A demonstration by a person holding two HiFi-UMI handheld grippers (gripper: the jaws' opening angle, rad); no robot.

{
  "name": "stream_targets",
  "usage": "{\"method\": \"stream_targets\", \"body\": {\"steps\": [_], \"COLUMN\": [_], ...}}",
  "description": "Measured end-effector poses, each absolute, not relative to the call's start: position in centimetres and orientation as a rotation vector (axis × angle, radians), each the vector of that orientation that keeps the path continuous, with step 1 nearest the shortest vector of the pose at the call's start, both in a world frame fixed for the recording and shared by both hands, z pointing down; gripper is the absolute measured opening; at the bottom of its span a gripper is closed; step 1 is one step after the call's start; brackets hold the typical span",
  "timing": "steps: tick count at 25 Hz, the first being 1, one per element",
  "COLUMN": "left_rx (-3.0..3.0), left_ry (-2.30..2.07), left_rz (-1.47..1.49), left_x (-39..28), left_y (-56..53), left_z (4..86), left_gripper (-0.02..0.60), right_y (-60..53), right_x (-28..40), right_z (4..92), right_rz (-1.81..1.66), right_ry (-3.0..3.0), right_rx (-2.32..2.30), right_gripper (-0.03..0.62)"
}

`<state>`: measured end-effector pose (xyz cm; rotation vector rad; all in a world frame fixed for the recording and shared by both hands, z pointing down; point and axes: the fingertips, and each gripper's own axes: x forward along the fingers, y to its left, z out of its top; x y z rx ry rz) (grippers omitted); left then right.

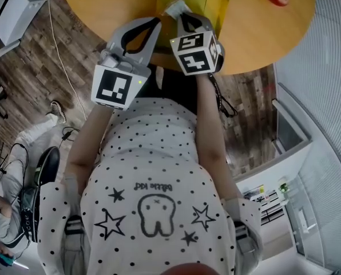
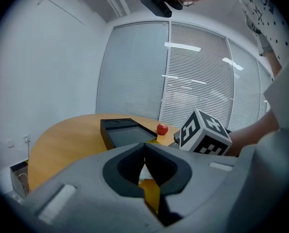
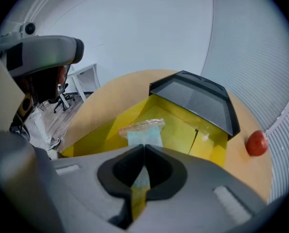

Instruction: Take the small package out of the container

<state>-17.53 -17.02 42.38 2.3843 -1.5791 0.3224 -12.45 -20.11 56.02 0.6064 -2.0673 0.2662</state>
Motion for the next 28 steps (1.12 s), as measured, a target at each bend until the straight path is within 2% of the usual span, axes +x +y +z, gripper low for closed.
{"method": "stream_targets", "body": {"steps": [7, 16, 21, 28], "left_rx": [2.407, 2.455, 2.473, 2.501], "left_ry": [-1.564, -1.580, -1.592, -1.637], "left_rz": [0.326, 0.295, 0.280, 0.257], "left_x": [-17.1, -16.0, -14.2, -9.0], "left_y": [-15.7, -16.0, -16.0, -14.7], "left_z": [40.7, 38.1, 36.6, 33.9], "left_gripper": [0.011, 0.011, 0.011, 0.011], "right_y": [-19.4, -21.1, -20.6, -19.9], "right_x": [-10.9, -9.0, -7.3, -2.3], "right_z": [52.0, 45.5, 43.1, 39.6], "right_rz": [0.394, 0.395, 0.500, 0.425], "right_ry": [-2.203, -2.409, -2.507, -2.573], "right_rx": [0.726, 0.922, 0.981, 1.038], "right_gripper": [0.005, 0.005, 0.005, 0.005]}}
